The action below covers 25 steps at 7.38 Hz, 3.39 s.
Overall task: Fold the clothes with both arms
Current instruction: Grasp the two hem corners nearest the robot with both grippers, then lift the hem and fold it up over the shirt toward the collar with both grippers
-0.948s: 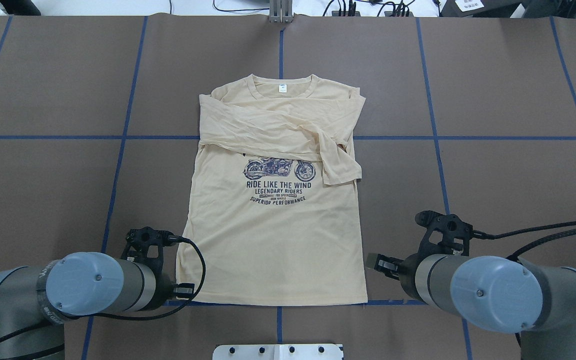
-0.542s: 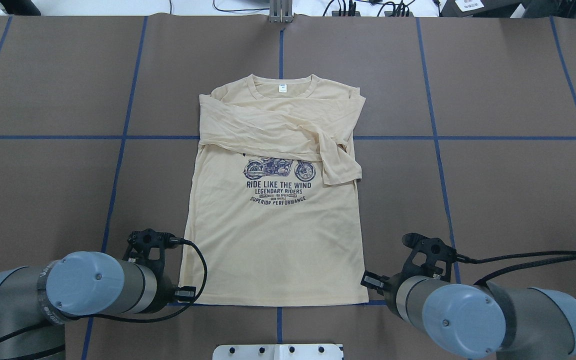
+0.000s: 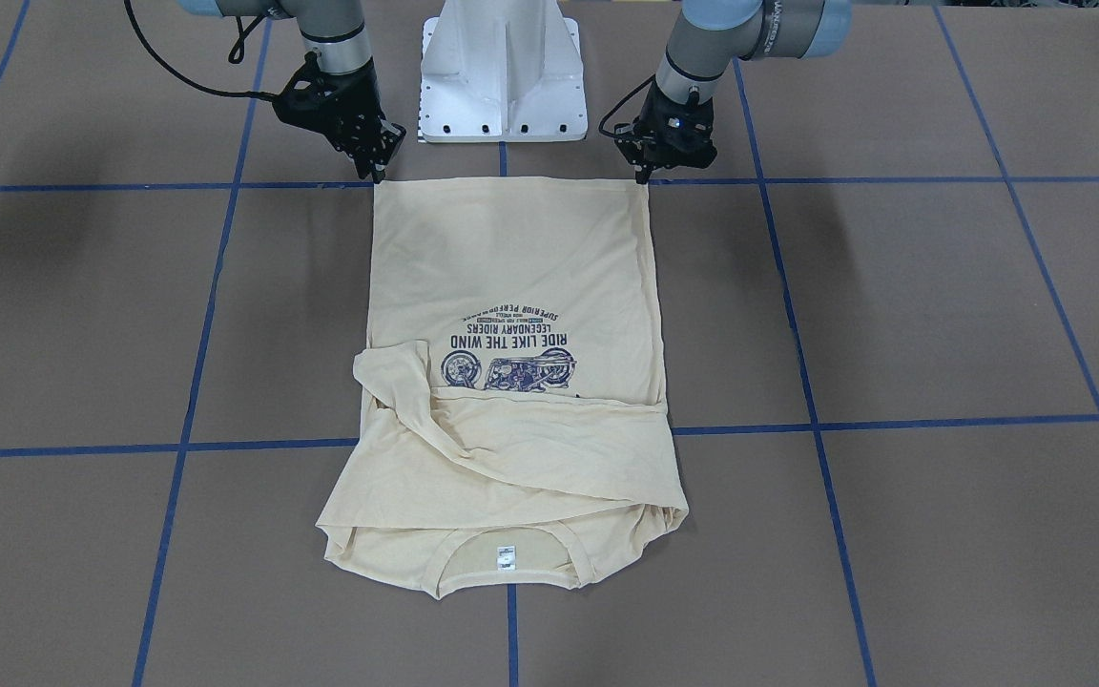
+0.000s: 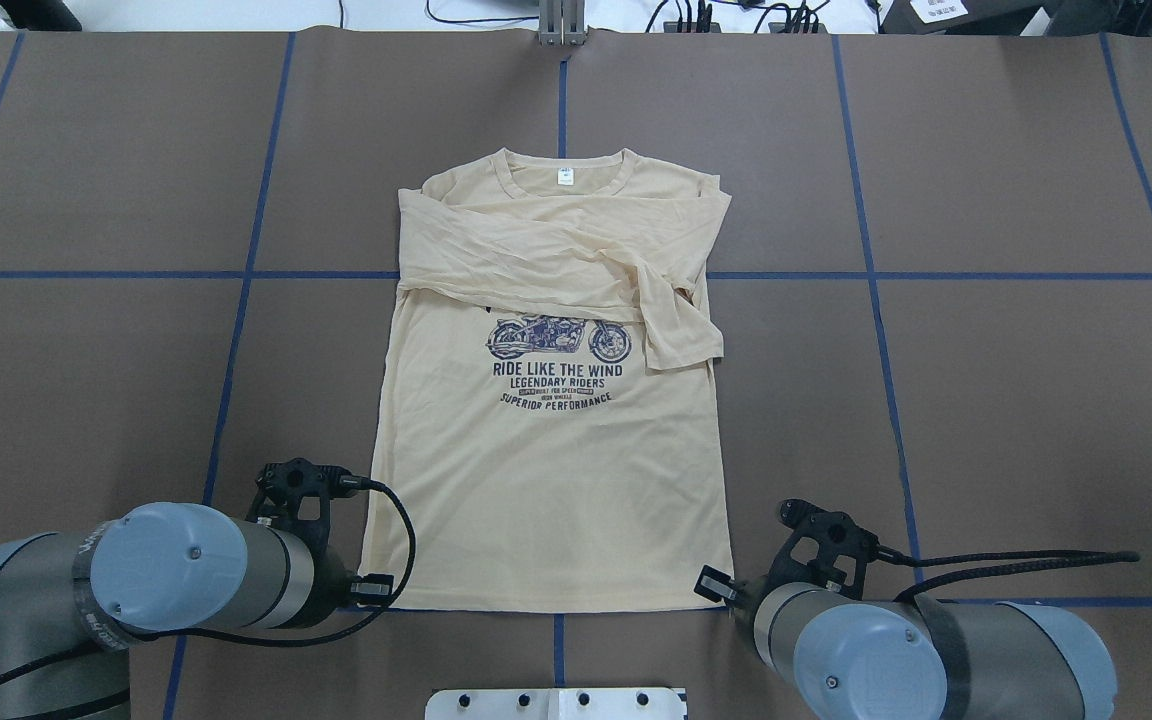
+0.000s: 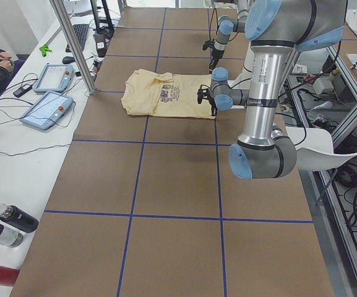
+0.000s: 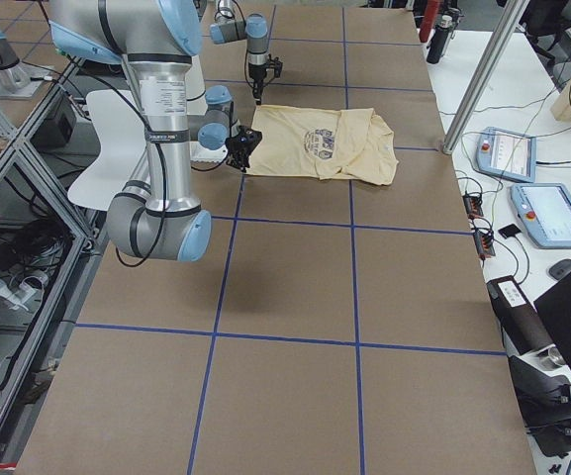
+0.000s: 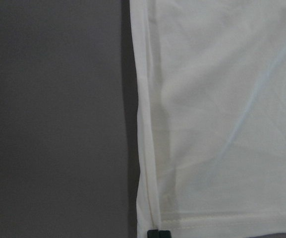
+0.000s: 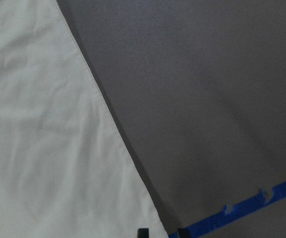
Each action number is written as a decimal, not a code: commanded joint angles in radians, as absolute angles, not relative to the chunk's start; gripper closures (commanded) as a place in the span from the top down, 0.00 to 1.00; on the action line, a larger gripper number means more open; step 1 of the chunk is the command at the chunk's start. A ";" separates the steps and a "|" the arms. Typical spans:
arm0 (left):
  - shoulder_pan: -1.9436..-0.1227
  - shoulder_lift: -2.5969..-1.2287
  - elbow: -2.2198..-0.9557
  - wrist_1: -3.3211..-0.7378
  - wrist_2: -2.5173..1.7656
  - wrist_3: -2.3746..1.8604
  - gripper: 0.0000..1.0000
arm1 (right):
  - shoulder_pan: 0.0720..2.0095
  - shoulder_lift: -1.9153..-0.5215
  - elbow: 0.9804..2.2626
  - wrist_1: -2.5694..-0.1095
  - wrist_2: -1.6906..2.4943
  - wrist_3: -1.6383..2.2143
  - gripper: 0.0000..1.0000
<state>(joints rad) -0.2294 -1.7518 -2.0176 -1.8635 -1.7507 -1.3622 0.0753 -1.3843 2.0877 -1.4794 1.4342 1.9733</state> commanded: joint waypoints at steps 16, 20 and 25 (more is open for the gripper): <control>-0.239 -1.743 -2.349 -1.772 -1.957 -1.370 0.00 | 0.186 -1.364 2.528 -1.791 1.681 2.010 0.00; -0.320 -1.807 -2.486 -1.516 -2.062 -1.361 0.00 | 0.326 -1.259 2.538 -1.910 1.806 1.973 0.00; -0.578 -1.948 -2.218 -1.519 -1.859 -1.270 0.00 | 0.585 -1.143 2.130 -1.622 1.715 1.795 0.00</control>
